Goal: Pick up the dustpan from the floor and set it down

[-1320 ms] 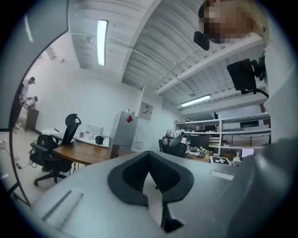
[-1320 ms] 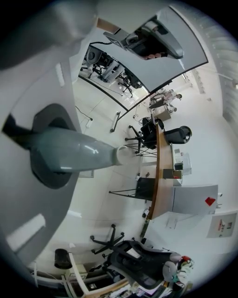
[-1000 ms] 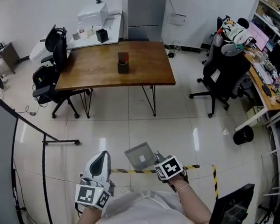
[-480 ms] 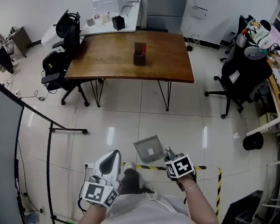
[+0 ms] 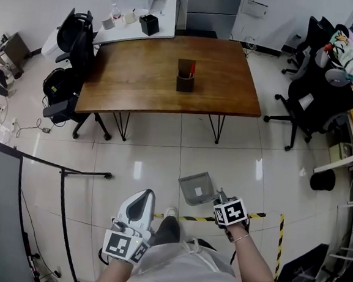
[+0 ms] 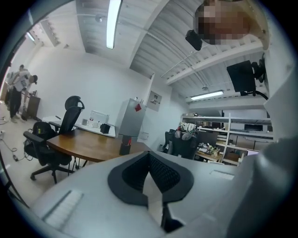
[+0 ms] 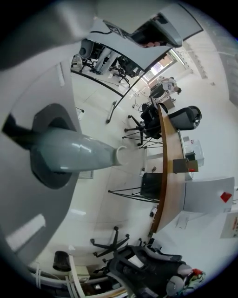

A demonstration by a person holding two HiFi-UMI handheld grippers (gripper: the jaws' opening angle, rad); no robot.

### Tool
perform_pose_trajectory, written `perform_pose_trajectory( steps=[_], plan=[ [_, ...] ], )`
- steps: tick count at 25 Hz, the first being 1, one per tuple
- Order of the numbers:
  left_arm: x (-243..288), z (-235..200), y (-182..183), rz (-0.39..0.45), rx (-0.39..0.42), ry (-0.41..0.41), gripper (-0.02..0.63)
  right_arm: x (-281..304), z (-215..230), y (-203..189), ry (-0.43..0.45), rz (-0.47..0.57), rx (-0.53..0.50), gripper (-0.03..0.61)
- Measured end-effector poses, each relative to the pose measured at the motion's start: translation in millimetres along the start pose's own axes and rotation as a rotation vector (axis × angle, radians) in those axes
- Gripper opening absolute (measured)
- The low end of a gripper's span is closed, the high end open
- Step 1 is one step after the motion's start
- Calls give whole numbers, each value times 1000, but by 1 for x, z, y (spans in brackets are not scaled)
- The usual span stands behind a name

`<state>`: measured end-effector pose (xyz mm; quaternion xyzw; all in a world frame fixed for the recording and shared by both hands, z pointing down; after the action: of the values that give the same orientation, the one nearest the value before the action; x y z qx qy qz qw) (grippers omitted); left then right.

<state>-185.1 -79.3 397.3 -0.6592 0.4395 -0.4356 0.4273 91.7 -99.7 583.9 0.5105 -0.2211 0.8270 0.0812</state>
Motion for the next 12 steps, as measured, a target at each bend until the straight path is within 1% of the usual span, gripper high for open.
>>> perform_pose_trajectory(
  steps=[5,9,12],
  plan=[
    [38,-31,-5,-59,-6,18,14,40,27,37,-24,28,68,0],
    [61,-38,-14,-102,-5,32,14,72,50,60,-22,72,136,0],
    [70,-35,-18,-129,-12,51,14,94,60,70,-16,86,162,0]
  ],
)
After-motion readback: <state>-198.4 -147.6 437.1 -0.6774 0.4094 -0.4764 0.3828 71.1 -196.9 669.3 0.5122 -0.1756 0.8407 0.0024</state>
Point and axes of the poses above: the fingertips, and each gripper's own axes: x forward along the fingers, z to its right, y out of its top, the point moved 7 cm from there along -x, backward along the fingers, and after that the axes turned 13 degrees about y, right-handed, at the moved point
